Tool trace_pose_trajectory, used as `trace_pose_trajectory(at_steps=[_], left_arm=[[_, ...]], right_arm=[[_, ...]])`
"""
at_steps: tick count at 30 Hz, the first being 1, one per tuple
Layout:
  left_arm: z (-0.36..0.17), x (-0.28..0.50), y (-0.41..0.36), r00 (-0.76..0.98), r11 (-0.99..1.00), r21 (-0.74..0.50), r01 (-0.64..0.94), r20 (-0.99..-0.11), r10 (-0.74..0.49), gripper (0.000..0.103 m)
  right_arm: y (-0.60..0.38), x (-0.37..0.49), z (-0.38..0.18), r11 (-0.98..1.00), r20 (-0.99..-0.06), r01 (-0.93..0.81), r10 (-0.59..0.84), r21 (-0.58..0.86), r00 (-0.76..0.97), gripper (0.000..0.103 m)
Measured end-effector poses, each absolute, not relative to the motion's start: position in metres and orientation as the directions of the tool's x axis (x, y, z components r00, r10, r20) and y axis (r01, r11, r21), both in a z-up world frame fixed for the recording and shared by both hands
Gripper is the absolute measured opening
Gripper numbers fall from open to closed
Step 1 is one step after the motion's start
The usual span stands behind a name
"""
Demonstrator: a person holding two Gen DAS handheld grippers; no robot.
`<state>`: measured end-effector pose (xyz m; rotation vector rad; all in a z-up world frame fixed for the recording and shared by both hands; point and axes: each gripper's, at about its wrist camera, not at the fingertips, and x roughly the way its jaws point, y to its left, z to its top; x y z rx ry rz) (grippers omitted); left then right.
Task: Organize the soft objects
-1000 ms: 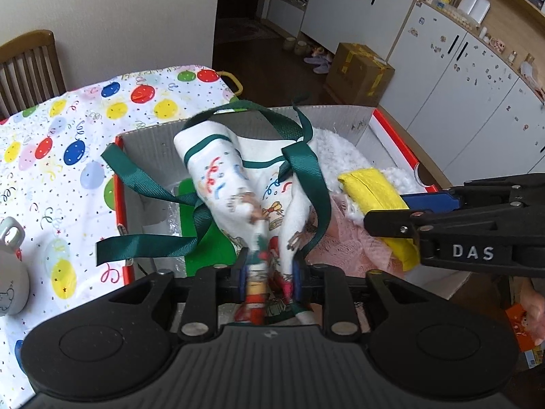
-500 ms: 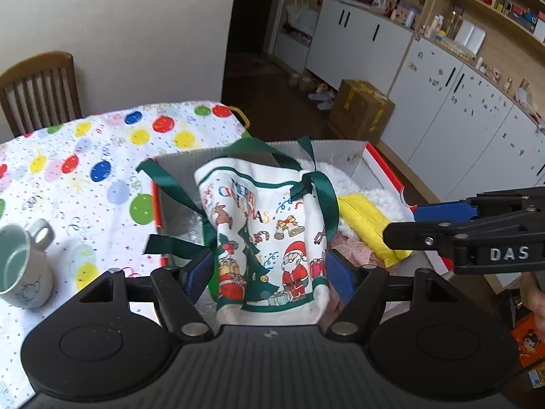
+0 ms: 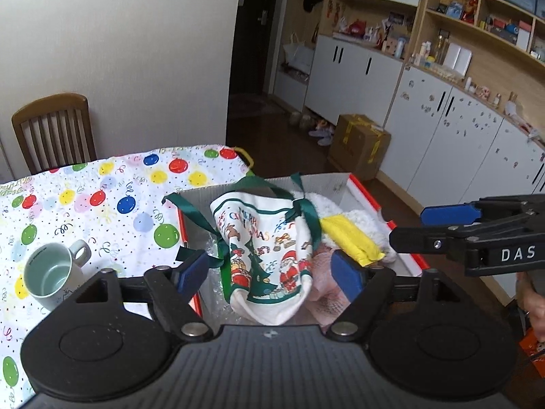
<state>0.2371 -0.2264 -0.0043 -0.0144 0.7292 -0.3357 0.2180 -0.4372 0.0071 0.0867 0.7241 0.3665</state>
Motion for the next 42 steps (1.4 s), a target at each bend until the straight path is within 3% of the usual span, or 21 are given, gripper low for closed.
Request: trace_pose_trajectory(at_steps=[3,6,12,14,17,23,42], left_arm=[[0.004,0.226,-0.223,0.703,0.941,-0.147,0.303,-0.632,-0.325,0.085],[0.012,0.215,-0.220,0.717,0.939,-0.151,0.308,-0.612,-0.333,0.093],[0.026,0.195,-0.215,0.743,0.934,-0.172,0.313,-0.568,-0.354,0.095],[0.028,0.190,-0.215,0.749,0.934,-0.173,0.312,-0.561,-0.354,0.103],[0.030,0.183,-0.214,0.756,0.936,-0.170,0.309,-0.554,-0.350,0.103],[0.031,0.170,-0.214,0.763,0.940,-0.162,0.301,-0.550,-0.339,0.103],[0.025,0.128,-0.220,0.776,0.950,-0.102,0.294,-0.555,-0.300,0.103]], right_arm=[[-0.436,0.206,0.012,0.932,-0.603,-0.311,0.358,0.186,0.713,0.078],[-0.435,0.193,0.016,0.930,-0.576,-0.322,0.364,0.178,0.732,0.083],[-0.435,0.171,0.022,0.931,-0.527,-0.328,0.363,0.162,0.769,0.094],[-0.436,0.165,0.023,0.933,-0.512,-0.323,0.357,0.158,0.781,0.099],[-0.437,0.155,0.024,0.933,-0.490,-0.319,0.360,0.168,0.794,0.102],[-0.439,0.140,0.027,0.936,-0.450,-0.304,0.351,0.175,0.821,0.103],[-0.439,0.108,0.027,0.947,-0.444,-0.266,0.320,0.180,0.837,0.103]])
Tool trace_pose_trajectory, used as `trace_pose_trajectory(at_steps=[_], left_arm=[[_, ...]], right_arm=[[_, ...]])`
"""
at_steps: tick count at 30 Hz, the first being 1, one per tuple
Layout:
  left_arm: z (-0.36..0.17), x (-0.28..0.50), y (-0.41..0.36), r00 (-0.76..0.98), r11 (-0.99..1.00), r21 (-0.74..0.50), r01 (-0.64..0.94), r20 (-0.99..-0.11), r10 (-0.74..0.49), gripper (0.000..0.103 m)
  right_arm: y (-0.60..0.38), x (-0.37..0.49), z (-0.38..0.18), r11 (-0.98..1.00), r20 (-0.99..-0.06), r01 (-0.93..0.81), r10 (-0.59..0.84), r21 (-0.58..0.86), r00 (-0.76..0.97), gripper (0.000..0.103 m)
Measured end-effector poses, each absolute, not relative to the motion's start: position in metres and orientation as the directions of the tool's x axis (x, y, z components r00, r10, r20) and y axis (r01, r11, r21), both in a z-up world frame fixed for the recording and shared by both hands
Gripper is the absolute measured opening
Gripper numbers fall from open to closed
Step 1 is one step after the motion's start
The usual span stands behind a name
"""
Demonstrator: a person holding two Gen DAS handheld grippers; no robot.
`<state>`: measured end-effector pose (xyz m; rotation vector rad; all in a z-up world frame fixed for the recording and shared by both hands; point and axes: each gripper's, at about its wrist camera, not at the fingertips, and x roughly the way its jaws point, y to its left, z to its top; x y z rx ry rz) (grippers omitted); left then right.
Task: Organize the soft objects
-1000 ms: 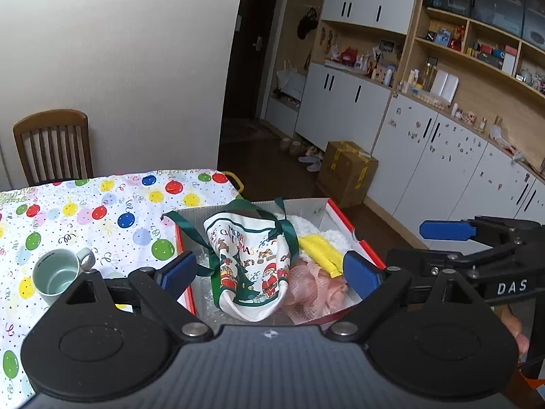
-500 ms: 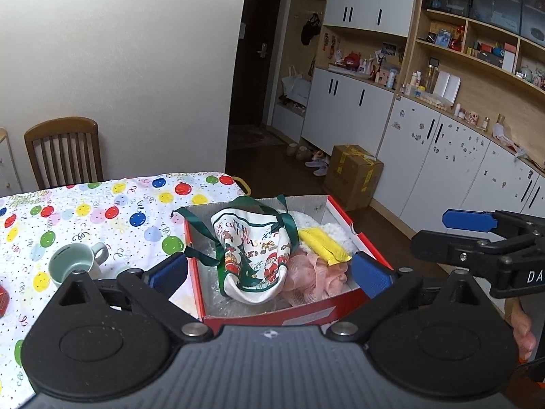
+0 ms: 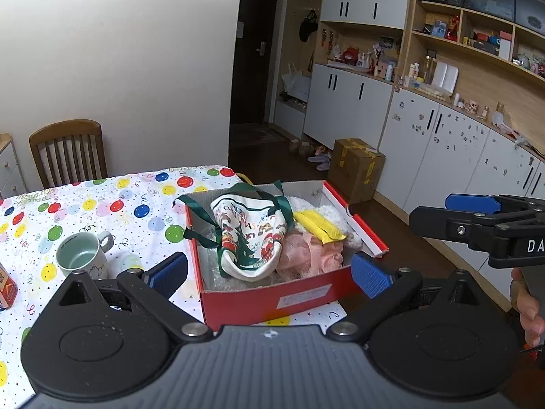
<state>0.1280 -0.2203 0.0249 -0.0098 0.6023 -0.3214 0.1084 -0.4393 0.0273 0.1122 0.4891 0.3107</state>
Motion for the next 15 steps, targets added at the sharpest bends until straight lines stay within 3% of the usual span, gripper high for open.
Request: trace_pose_trajectory(at_steps=[15], left_arm=[[0.0233,0.1215,-0.2178,0.767,0.945,-0.124,0.303,-0.556,-0.319,0.103]], right_arm=[[-0.4354,0.0980,0.0238,0.951,-0.452,-0.259,0.307,0.166,0.838,0.103]])
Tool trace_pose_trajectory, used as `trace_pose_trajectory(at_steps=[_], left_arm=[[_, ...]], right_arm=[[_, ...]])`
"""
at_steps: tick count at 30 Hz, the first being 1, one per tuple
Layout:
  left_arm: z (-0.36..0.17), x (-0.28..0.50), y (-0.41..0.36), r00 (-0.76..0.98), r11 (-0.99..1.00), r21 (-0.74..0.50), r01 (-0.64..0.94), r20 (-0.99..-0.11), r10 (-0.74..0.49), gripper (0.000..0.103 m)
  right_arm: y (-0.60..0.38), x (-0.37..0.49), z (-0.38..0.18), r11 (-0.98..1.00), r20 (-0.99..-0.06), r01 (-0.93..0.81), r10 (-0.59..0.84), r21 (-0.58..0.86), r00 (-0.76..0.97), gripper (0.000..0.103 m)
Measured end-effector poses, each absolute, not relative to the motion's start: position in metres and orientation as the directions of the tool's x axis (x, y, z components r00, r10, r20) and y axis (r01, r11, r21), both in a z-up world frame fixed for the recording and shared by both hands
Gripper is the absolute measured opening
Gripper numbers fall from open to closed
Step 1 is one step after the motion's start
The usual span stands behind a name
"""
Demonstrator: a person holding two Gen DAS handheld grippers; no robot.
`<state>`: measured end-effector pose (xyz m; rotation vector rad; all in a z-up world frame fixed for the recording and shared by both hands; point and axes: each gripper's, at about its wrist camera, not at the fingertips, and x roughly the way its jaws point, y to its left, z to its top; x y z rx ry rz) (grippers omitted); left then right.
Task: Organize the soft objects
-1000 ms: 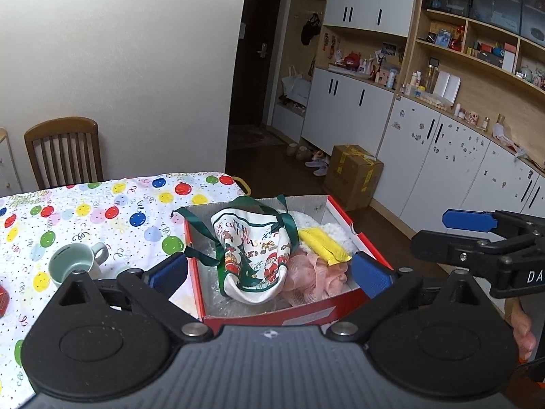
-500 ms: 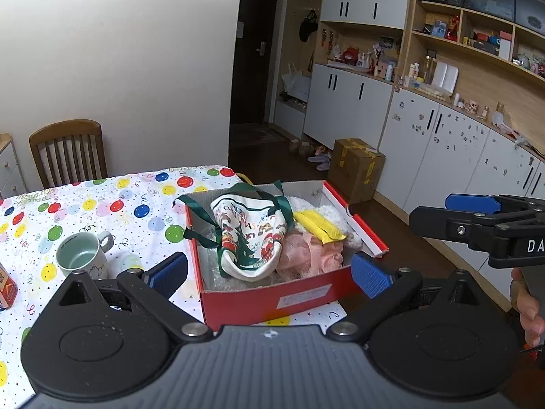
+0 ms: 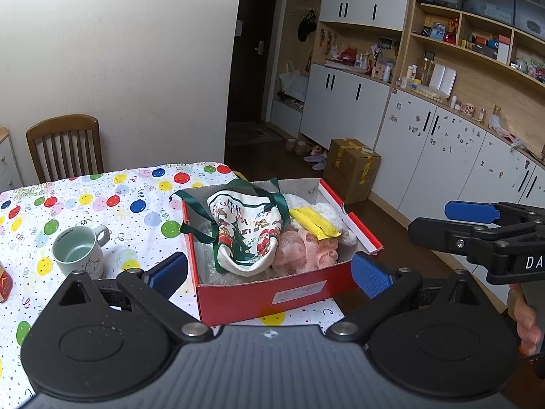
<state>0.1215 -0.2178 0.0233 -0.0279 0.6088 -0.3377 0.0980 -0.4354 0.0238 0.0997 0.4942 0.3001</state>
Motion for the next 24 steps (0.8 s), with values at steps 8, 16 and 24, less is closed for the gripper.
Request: trace_pose_trajectory(at_steps=[8,16,24], left_arm=[[0.0232,0.1209,-0.2186,0.769,0.944,-0.128,0.303,-0.553,-0.322,0.103],[0.0258,0.1211,-0.2182,0.770,0.944,-0.135,0.303,-0.549,-0.325,0.103],[0.0288,0.1233,-0.2165,0.776,0.944,-0.142,0.296,-0.541,-0.325,0.103]], right_arm=[[-0.4369,0.0983,0.0233,0.953,-0.453,-0.250,0.300,0.168,0.839,0.103],[-0.4375,0.0980,0.0240,0.953,-0.451,-0.250,0.301,0.170,0.840,0.103],[-0.4375,0.0991,0.0254,0.952,-0.454,-0.251,0.303,0.173,0.838,0.103]])
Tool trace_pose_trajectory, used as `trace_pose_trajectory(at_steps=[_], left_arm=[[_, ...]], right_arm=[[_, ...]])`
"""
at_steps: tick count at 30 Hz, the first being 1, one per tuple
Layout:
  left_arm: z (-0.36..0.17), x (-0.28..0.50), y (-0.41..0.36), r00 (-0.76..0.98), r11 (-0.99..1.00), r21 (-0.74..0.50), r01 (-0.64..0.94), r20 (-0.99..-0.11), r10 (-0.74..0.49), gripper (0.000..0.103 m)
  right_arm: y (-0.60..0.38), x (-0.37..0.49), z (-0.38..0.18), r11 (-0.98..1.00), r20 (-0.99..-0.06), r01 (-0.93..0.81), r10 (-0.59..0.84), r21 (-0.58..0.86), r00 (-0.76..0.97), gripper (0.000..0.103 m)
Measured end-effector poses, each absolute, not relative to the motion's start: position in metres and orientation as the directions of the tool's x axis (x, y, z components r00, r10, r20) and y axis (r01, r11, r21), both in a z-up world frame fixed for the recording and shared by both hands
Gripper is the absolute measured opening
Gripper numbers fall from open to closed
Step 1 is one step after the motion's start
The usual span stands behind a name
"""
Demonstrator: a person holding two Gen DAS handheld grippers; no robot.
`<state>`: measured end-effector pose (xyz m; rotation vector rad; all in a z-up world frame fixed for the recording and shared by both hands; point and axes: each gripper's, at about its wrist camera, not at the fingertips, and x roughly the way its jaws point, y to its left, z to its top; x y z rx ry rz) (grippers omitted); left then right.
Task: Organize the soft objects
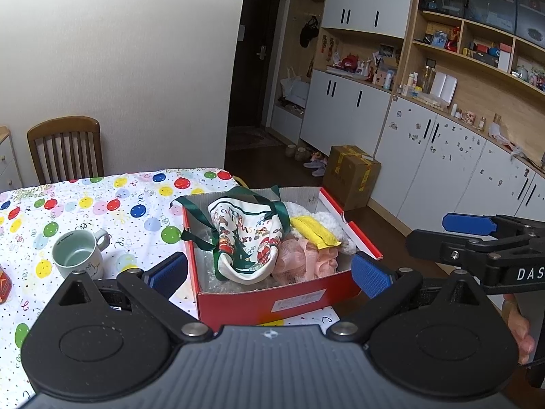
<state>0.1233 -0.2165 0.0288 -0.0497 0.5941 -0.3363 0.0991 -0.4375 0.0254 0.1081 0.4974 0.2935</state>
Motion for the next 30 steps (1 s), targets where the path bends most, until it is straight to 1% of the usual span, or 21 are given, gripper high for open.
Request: trace_pose_trajectory(at_steps=[13,22,30], left_arm=[[0.032,0.126,-0.215,0.785,0.945,-0.143,0.295,-0.528,-0.325,0.103],[0.034,0.126,-0.218,0.795,0.950,-0.110,0.293,-0.524,-0.305,0.103],[0.033,0.129,-0.218,0.792,0.949,-0.108,0.295,-0.528,-0.307,0.103]], right_arm=[[-0.436,0.103,0.026,0.956,-0.459,-0.241,0.292,0.169,0.839,0.103],[-0.436,0.109,0.021,0.954,-0.465,-0.248,0.299,0.170,0.833,0.103],[-0.433,0.111,0.018,0.952,-0.472,-0.253,0.305,0.173,0.827,0.103]])
